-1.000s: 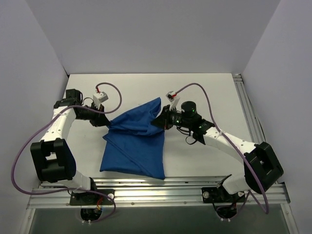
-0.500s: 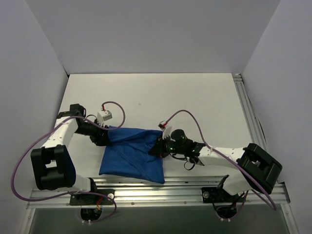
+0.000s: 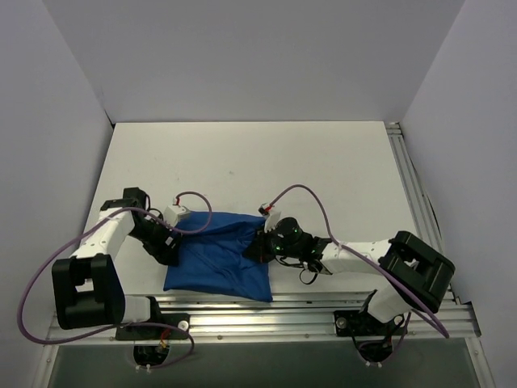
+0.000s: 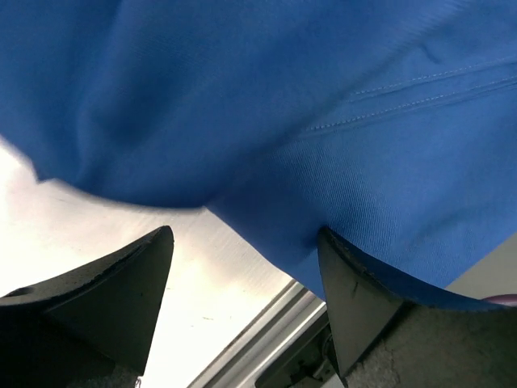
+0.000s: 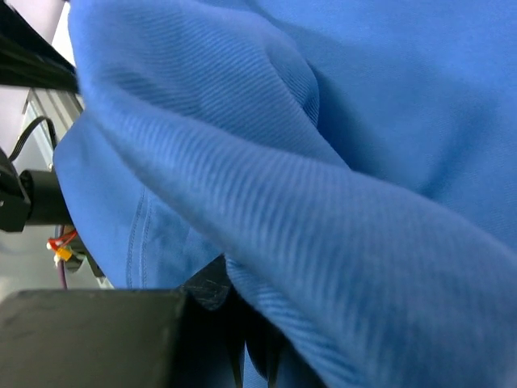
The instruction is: Prepare the surgical pack
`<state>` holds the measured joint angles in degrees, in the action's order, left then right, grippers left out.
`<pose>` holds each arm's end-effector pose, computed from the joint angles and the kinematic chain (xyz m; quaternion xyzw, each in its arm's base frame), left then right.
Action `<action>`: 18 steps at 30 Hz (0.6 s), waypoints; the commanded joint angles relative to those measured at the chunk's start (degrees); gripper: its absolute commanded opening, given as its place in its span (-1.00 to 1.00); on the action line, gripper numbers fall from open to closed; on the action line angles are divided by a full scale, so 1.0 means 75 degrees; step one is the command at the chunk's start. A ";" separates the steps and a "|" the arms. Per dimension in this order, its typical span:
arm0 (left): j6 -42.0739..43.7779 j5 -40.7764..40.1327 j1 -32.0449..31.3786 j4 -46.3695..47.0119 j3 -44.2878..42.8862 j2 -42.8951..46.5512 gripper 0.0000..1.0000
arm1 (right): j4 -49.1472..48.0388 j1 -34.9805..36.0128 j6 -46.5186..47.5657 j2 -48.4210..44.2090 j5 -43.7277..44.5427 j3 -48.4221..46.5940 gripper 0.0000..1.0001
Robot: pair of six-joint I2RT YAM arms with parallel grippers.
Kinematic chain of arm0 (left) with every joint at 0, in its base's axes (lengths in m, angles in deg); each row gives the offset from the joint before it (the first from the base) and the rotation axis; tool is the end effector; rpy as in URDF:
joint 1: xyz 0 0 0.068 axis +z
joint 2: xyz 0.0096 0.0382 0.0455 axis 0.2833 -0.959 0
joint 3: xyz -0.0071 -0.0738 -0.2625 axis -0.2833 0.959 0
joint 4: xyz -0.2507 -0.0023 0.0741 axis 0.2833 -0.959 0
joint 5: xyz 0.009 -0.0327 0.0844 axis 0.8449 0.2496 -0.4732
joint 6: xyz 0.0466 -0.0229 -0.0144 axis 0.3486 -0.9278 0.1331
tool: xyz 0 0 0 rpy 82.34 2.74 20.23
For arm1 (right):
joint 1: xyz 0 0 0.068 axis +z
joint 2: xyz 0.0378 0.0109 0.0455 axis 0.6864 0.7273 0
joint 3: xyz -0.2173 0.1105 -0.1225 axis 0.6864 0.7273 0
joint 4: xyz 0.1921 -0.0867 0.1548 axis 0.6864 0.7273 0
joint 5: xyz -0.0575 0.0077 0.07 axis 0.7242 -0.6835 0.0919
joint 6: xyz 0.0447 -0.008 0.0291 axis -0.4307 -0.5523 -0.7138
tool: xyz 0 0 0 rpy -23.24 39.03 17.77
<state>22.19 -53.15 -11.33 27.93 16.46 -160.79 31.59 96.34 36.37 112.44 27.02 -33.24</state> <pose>0.2094 0.0020 0.2027 0.3588 0.9009 -0.2083 0.1271 0.1658 0.2376 0.1808 -0.2110 0.7637 0.5019 0.3469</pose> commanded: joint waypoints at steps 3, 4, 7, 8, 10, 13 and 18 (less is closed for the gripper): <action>-0.0579 -0.0941 -0.0541 0.1187 0.0096 -0.0409 0.59 | 0.1248 0.0059 0.0021 0.0589 0.1025 -0.0037 -1.00; -0.0673 -0.0989 -0.0601 0.1306 0.0038 -0.0480 0.54 | 0.1260 0.0048 0.0009 0.0635 0.1108 -0.0037 -1.00; -0.0896 -0.0768 -0.0601 0.1506 -0.0114 -0.0761 0.19 | 0.1342 -0.0127 -0.0003 0.0764 0.1447 -0.0131 -1.00; -0.0931 -0.0662 -0.0601 0.1553 -0.0150 -0.0785 0.07 | 0.1342 -0.0325 0.0020 0.0846 0.1530 -0.0166 -1.00; -0.0990 -0.0498 -0.0601 0.2020 -0.0092 -0.0762 0.04 | 0.1249 -0.0654 0.0265 0.0963 0.1554 -0.0294 -1.00; -0.1270 -0.0626 -0.0824 0.2337 -0.0419 -0.0879 0.03 | 0.1061 -0.1497 0.0699 0.1442 0.1344 -0.0866 -1.00; -0.1740 -0.0743 -0.0812 0.3100 -0.1156 -0.1357 0.01 | 0.2228 -0.1945 0.2034 0.2673 0.1015 -0.2893 -1.00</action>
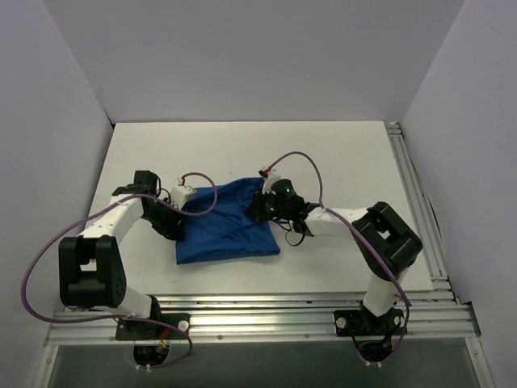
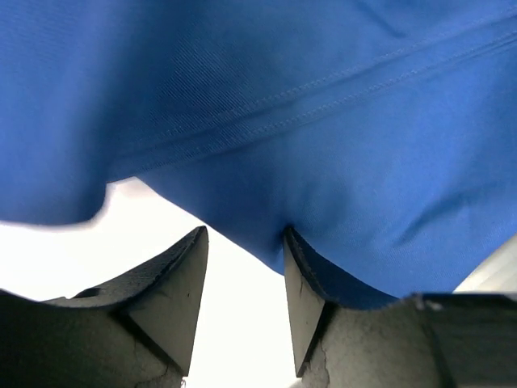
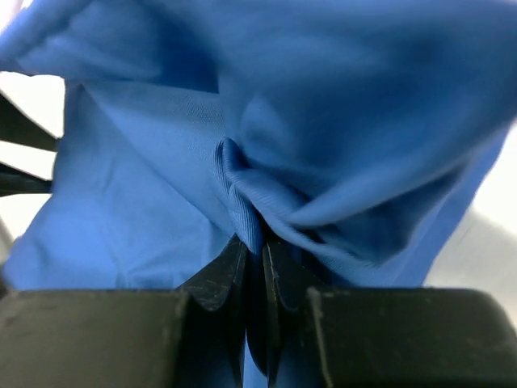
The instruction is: Prepare the surgical pack
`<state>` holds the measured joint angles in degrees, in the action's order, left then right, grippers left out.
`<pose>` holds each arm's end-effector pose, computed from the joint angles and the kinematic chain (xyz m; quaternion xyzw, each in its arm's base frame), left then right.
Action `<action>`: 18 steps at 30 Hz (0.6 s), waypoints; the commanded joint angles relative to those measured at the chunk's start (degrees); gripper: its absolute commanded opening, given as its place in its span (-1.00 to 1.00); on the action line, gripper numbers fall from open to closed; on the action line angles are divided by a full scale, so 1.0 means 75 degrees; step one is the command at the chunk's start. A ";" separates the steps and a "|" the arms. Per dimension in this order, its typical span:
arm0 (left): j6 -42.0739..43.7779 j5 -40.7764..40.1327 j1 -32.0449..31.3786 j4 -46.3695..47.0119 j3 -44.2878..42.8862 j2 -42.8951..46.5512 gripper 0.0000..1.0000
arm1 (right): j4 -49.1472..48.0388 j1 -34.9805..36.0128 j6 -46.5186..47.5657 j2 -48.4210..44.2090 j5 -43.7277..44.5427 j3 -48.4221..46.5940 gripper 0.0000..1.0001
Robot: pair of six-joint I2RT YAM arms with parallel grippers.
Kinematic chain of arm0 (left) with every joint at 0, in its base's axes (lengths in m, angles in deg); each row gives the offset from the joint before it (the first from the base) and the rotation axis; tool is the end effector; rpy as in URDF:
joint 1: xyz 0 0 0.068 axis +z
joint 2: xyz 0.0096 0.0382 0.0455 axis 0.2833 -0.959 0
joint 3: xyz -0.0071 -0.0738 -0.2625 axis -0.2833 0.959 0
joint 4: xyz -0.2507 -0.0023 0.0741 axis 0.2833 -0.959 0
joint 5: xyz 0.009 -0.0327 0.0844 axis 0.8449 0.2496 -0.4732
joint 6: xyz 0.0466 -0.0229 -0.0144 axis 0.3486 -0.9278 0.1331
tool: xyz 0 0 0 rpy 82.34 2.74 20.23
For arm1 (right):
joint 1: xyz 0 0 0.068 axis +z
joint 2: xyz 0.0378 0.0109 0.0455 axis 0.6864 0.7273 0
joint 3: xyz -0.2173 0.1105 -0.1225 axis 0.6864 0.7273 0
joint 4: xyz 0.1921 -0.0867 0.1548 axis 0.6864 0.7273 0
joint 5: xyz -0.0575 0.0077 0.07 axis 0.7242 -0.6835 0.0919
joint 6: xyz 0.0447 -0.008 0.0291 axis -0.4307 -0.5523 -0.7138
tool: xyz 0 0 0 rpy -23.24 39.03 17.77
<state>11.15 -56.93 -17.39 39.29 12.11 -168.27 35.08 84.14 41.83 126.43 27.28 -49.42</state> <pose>0.2538 -0.0187 0.1958 0.3341 0.9143 -0.1719 0.1513 0.2653 0.2427 0.1838 -0.1637 0.7820 0.4370 0.4131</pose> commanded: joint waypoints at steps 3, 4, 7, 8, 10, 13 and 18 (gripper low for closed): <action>-0.0164 -0.0064 0.0007 0.1224 -0.1256 -0.0643 0.01 | 0.2279 -0.0377 0.1904 0.1184 0.0921 -0.1664 -1.00; -0.0070 0.0018 0.0030 0.1071 -0.1490 -0.0609 0.05 | 0.2386 -0.0389 0.2021 0.1173 0.0944 -0.1770 -1.00; 0.0573 0.0451 0.0077 0.0135 -0.2086 -0.0165 0.26 | 0.2528 -0.0389 0.2595 0.0975 0.0886 -0.1760 -1.00; 0.0947 0.0719 0.0077 -0.0182 -0.2310 0.0103 0.33 | 0.2516 -0.0389 0.2724 0.0916 0.0840 -0.1609 -1.00; 0.1196 0.0967 0.0054 -0.0980 -0.2790 0.0328 0.45 | 0.2469 -0.0424 0.3053 0.0833 0.0617 -0.1444 -1.00; 0.0893 0.0898 -0.0518 -0.0796 -0.3577 0.0610 0.71 | 0.2364 -0.0412 0.3299 0.0868 0.0324 -0.1198 -1.00; 0.0389 -0.0612 -0.2101 0.0995 -0.3532 0.0037 0.81 | 0.1710 -0.0459 0.3078 0.0962 -0.0133 -0.0940 -1.00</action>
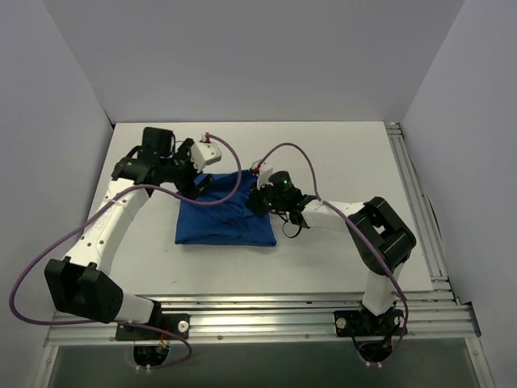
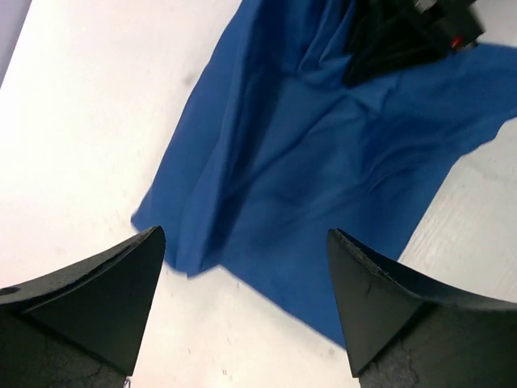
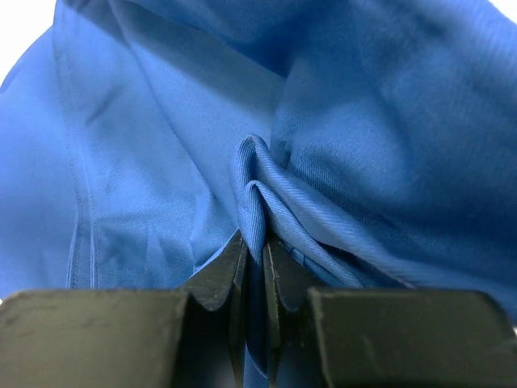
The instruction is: Prepare the surgical pack
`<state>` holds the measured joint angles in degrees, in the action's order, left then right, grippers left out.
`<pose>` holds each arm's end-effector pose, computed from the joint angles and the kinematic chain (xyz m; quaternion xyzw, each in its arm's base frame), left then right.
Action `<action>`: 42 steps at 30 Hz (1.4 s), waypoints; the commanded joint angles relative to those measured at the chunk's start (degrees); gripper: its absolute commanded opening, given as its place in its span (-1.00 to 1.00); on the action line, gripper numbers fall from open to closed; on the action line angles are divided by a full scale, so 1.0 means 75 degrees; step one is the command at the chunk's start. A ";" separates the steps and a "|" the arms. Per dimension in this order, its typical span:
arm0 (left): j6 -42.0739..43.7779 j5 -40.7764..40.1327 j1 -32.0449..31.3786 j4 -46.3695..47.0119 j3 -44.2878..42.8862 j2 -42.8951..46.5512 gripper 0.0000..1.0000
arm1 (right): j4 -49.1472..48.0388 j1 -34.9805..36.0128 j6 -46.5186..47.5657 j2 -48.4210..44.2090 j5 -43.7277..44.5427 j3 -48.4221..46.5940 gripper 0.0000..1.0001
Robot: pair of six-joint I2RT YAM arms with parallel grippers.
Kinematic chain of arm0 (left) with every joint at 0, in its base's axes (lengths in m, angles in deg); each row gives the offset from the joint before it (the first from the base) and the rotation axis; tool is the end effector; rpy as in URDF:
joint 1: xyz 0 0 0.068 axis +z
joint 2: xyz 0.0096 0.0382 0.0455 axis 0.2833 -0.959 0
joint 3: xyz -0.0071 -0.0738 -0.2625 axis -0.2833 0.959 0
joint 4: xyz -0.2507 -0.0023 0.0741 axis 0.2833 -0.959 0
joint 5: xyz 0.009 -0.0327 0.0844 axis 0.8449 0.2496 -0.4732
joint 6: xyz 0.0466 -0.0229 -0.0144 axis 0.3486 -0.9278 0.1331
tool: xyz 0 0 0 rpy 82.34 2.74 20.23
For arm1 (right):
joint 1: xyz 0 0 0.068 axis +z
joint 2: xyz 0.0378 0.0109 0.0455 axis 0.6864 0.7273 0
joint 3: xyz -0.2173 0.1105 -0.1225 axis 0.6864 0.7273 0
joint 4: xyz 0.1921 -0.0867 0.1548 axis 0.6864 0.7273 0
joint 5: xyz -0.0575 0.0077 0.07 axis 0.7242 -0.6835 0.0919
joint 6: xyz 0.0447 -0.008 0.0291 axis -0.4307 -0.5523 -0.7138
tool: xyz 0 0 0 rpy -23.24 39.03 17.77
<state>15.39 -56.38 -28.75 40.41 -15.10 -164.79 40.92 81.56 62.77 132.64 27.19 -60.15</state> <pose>0.2853 -0.0774 0.3534 0.4790 0.7778 -0.1067 0.3927 0.3067 0.2548 0.1914 -0.2872 0.7525 0.3415 0.4843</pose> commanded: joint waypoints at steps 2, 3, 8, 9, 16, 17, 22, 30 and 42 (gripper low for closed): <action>-0.0247 -0.1188 -0.0926 0.1561 0.0156 -0.0940 0.81 | 0.0615 -0.0127 0.0157 0.0076 -0.0309 0.0667 -1.00; -0.0225 -0.1272 -0.0985 0.1646 0.0028 -0.1152 0.81 | 0.0567 -0.0150 0.0122 0.0064 -0.0356 0.0702 -1.00; -0.0434 -0.1787 -0.1079 0.2405 -0.0512 -0.2195 0.77 | 0.0472 -0.0221 0.0051 0.0099 -0.0532 0.0738 -1.00; -0.0505 -0.1905 -0.1079 0.2571 -0.0501 -0.2244 0.76 | 0.0472 -0.0221 0.0039 0.0122 -0.0578 0.0726 -1.00; -0.0529 -0.1402 -0.1197 0.2819 -0.0032 -0.2338 0.10 | 0.0297 -0.0279 -0.0090 0.0146 -0.0743 0.0785 -1.00; -0.0587 -0.1390 -0.1197 0.2819 0.0049 -0.2361 -0.15 | 0.0343 -0.0291 -0.0113 0.0111 -0.0755 0.0785 -1.00; -0.0834 -0.1029 -0.1150 0.2807 0.0424 -0.1800 -0.95 | 0.0741 -0.0291 -0.0160 -0.0497 -0.0649 0.0808 -0.48; -0.0565 -0.0664 -0.1033 0.2293 0.1280 -0.0393 -0.95 | 0.2158 -0.0303 -0.0066 -0.3154 -0.0228 0.1054 0.11; 0.0138 -0.0207 -0.0892 0.1109 0.1995 0.0205 -0.95 | 0.2700 -0.0314 0.0567 -0.4190 -0.1021 0.0773 0.20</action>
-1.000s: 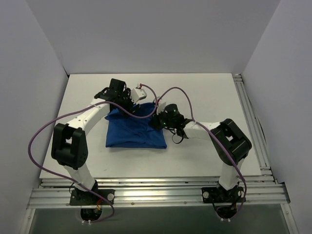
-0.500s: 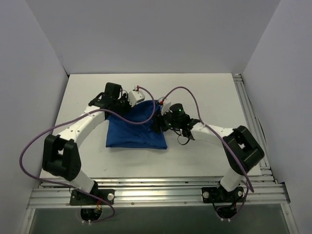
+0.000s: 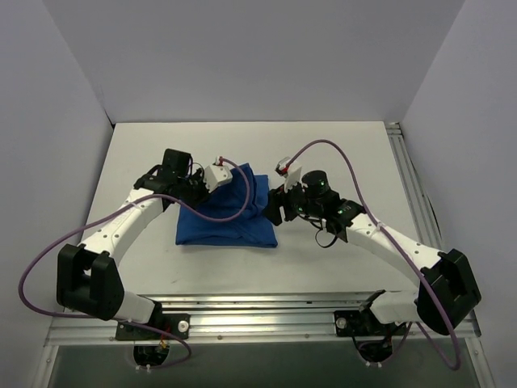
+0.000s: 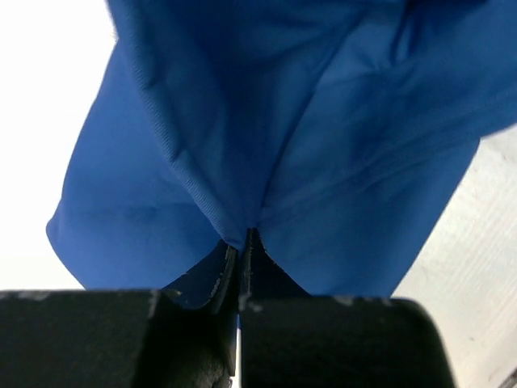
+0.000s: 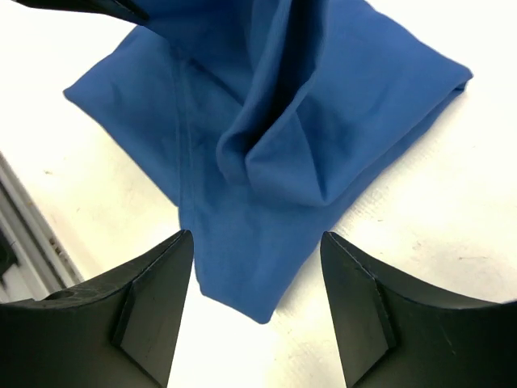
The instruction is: Prepare the surgical pack
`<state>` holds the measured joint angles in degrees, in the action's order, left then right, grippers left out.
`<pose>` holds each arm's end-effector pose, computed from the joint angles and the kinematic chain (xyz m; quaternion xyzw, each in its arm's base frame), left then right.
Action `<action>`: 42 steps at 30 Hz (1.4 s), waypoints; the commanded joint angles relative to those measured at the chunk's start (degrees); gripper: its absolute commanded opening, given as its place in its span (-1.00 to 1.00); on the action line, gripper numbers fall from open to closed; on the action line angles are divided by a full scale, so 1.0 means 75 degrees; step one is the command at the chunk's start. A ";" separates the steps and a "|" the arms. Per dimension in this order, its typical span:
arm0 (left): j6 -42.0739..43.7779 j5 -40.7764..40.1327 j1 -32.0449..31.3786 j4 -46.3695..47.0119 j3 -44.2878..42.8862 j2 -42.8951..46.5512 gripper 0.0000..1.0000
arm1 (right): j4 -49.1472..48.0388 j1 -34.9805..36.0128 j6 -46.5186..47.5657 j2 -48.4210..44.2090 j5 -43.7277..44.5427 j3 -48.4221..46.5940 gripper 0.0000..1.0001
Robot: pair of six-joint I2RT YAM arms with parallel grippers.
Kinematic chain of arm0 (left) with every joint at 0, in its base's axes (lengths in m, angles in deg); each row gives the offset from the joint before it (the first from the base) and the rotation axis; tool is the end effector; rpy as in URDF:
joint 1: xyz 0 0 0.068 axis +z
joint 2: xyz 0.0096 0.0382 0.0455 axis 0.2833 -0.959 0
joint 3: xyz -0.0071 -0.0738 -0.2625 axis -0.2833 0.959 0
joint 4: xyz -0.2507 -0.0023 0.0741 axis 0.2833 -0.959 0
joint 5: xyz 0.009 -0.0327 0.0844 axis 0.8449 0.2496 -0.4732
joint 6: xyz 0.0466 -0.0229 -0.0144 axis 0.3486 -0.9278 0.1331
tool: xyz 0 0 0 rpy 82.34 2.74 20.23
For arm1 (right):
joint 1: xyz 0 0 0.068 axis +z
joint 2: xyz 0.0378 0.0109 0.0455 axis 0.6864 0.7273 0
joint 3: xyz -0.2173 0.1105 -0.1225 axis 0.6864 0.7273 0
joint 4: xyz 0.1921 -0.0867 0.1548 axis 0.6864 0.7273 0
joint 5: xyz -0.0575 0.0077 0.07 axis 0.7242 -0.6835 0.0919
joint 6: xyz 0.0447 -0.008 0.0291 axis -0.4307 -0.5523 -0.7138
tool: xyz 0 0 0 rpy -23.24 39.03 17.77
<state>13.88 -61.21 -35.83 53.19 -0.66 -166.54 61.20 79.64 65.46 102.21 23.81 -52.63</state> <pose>0.2842 -0.1128 0.2788 0.5078 0.7789 -0.1039 0.3530 0.2346 0.1878 0.2879 -0.3074 0.7286 0.3470 0.5043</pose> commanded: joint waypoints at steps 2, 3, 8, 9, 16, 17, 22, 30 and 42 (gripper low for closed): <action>0.0538 0.0449 0.0064 -0.0877 0.0209 0.0508 -0.95 | -0.0227 -0.0058 0.0080 -0.0052 -0.0829 -0.0300 0.21; 0.0609 0.0461 0.0064 -0.0971 0.0245 0.0520 -0.94 | -0.0298 -0.0058 0.0021 0.0030 -0.0877 -0.0346 0.22; 0.0692 0.0554 0.0076 -0.1054 0.0526 0.0567 -0.88 | -0.1363 -0.0035 -0.0623 0.0720 -0.0889 -0.0358 0.39; 0.0668 0.0566 0.0076 -0.1031 0.0573 0.0556 -0.88 | -0.1458 0.0000 -0.0705 0.1128 -0.0877 -0.0463 0.40; 0.0563 0.0485 0.0111 -0.0843 0.0643 0.0555 -0.88 | -0.2210 0.0024 -0.0894 0.2560 -0.0444 -0.1633 0.42; 0.0563 0.0484 0.0134 -0.0843 0.0655 0.0555 -0.88 | -0.2128 0.0024 -0.0847 0.2759 -0.0467 -0.2065 0.43; 0.0610 0.0484 0.0181 -0.0843 0.0725 0.0602 -0.88 | -0.1461 0.0024 -0.0495 0.3990 -0.0876 -0.3146 0.37; 0.0469 0.0672 0.0380 -0.0925 0.0655 0.0649 -0.85 | -0.2056 0.0071 -0.0811 0.3922 -0.1908 -0.2704 -0.77; 0.0083 0.2601 0.2136 -0.2657 -0.0293 0.1118 0.39 | -0.1375 0.2050 0.0093 0.2363 -0.0515 -0.0454 -1.00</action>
<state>15.32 -51.22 -25.76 39.34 2.16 -161.25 49.68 91.07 64.85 122.50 16.37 -60.24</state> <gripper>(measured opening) 0.679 0.015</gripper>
